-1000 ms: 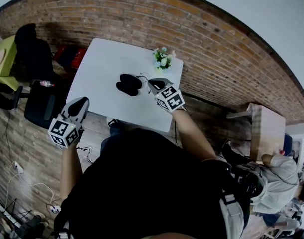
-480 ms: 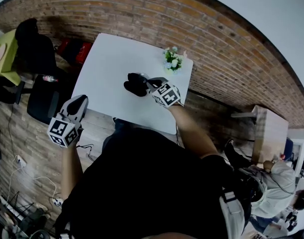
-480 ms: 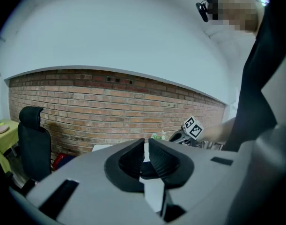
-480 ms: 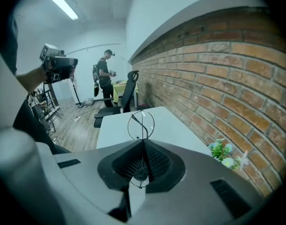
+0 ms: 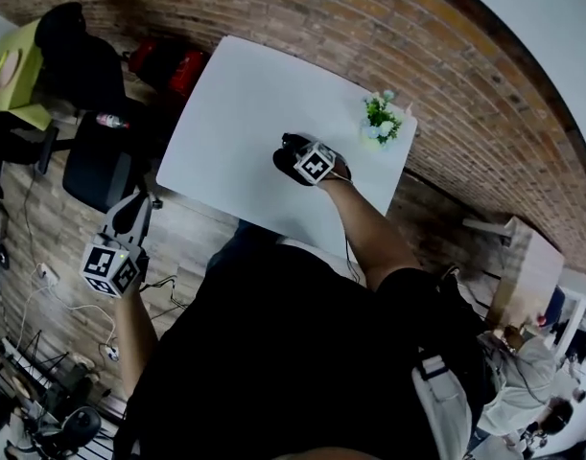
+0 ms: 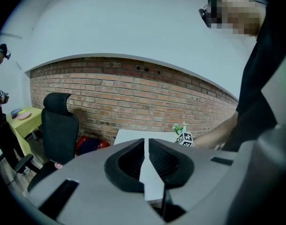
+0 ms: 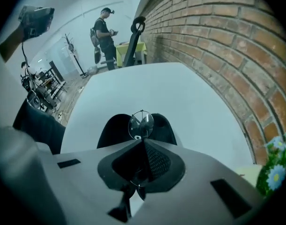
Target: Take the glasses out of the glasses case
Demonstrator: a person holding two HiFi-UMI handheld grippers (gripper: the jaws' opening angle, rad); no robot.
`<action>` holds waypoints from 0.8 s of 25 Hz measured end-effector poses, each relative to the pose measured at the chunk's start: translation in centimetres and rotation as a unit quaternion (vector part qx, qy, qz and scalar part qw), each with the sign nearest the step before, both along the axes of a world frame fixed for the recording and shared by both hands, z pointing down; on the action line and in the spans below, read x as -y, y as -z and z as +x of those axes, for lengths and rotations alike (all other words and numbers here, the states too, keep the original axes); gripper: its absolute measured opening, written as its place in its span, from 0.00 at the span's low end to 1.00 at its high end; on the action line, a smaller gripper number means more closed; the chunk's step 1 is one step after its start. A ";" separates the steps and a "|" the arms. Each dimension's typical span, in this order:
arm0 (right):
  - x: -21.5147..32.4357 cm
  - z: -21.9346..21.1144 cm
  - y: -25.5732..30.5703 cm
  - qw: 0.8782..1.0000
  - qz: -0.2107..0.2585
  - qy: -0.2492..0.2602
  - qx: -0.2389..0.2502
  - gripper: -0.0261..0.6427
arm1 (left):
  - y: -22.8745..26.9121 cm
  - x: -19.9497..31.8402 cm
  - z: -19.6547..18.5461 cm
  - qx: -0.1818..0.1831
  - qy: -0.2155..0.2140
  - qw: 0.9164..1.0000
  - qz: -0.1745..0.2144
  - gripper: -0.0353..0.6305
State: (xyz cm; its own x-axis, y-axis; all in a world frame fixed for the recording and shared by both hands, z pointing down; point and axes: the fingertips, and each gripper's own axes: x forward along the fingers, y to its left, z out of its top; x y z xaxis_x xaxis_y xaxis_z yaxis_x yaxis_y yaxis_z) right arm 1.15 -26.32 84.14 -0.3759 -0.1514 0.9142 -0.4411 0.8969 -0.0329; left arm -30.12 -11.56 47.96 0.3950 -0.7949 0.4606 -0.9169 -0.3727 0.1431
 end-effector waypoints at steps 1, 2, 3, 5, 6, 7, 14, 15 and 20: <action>0.1 -0.2 -0.9 1.000 -0.004 0.003 -0.008 0.08 | -0.3 0.3 -0.5 -0.001 0.003 1.000 -0.004 0.11; 0.1 -0.3 -1.6 1.000 -0.007 0.005 -0.018 0.08 | -0.5 0.4 -0.9 -0.002 0.004 1.000 -0.007 0.11; 0.0 -0.3 -2.0 1.000 -0.007 0.006 -0.026 0.08 | -0.6 0.5 -1.1 -0.001 0.002 1.000 -0.010 0.11; -0.1 -0.2 -2.0 1.000 0.001 0.001 -0.030 0.13 | -0.5 0.9 -1.2 -0.002 -0.004 1.000 -0.009 0.11; -0.1 0.0 -1.7 1.000 0.008 -0.004 -0.025 0.15 | -0.4 1.1 -1.1 -0.001 -0.008 1.000 -0.006 0.11; 0.0 0.2 -1.2 1.000 0.014 -0.011 -0.017 0.18 | -0.3 1.3 -0.9 0.000 -0.014 1.000 -0.001 0.11; -1.1 1.9 9.0 0.987 0.086 -0.078 0.108 0.06 | 0.9 1.7 2.5 -0.012 -0.053 0.998 0.023 0.11; -1.7 2.2 10.9 0.984 0.094 -0.088 0.125 0.06 | 1.1 1.4 3.0 -0.014 -0.057 0.998 0.026 0.11; -3.9 3.6 19.0 0.961 0.142 -0.119 0.204 0.06 | 2.3 0.2 5.5 -0.017 -0.078 0.996 0.045 0.11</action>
State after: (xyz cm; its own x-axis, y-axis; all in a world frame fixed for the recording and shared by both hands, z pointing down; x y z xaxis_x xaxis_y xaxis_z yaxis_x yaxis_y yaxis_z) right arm 4.71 -22.46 65.11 -0.6183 -0.4988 0.6074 -0.6374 0.7703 -0.0163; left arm -24.62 -11.74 45.70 0.5305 -0.7603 0.3748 -0.8424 -0.5221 0.1333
